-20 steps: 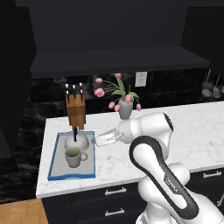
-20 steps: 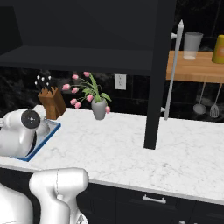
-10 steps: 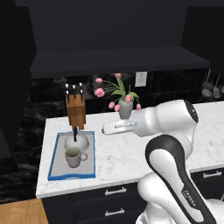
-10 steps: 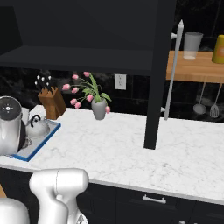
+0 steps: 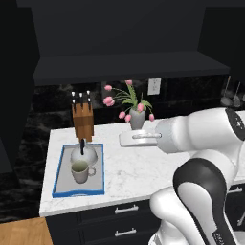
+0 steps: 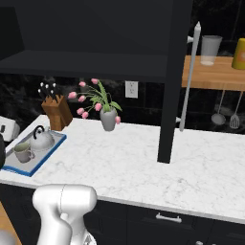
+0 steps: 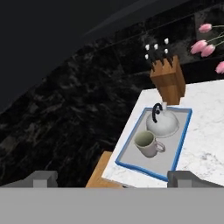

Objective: Pick the kettle from the counter and place it on the tray. Then pick the mug from the cabinet and place it on the tray. Then close the cabinet doors.

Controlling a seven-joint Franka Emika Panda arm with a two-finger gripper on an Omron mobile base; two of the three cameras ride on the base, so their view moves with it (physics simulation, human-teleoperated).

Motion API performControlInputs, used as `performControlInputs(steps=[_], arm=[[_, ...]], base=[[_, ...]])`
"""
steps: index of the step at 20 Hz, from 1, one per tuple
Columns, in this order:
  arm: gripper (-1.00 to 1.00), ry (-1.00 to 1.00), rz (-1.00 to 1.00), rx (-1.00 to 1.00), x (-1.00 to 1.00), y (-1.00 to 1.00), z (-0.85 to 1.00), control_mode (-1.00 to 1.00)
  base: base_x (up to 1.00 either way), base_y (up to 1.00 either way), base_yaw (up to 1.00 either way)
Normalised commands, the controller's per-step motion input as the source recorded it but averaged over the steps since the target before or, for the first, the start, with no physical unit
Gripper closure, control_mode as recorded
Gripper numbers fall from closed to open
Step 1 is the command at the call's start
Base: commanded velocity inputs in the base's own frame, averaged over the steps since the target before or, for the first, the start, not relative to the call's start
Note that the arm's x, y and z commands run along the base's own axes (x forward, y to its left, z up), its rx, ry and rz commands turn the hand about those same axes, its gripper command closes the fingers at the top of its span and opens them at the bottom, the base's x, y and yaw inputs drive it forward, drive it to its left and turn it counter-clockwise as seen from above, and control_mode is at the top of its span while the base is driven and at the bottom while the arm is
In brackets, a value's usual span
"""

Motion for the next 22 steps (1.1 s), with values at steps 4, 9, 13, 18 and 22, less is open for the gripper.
performControlInputs(steps=[4, 9, 13, 18, 22], arm=[[-1.00, -0.01, -0.02, 0.00, -0.46, -0.09, 0.25, -1.00], [-1.00, 0.00, 0.00, 0.00, -0.45, -0.11, 0.17, -1.00], [-1.00, -0.01, 0.00, 0.00, -0.37, -0.07, 0.18, -1.00], [-1.00, -0.02, 0.00, 0.00, -0.31, -0.02, 0.22, -1.00], [-1.00, 0.00, 0.00, 0.00, -0.22, 0.00, 0.30, -1.00]], base=[[0.00, 0.00, 0.00], [0.00, 0.00, 0.00], [0.00, 0.00, 0.00], [0.00, 0.00, 0.00], [0.00, 0.00, 0.00]])
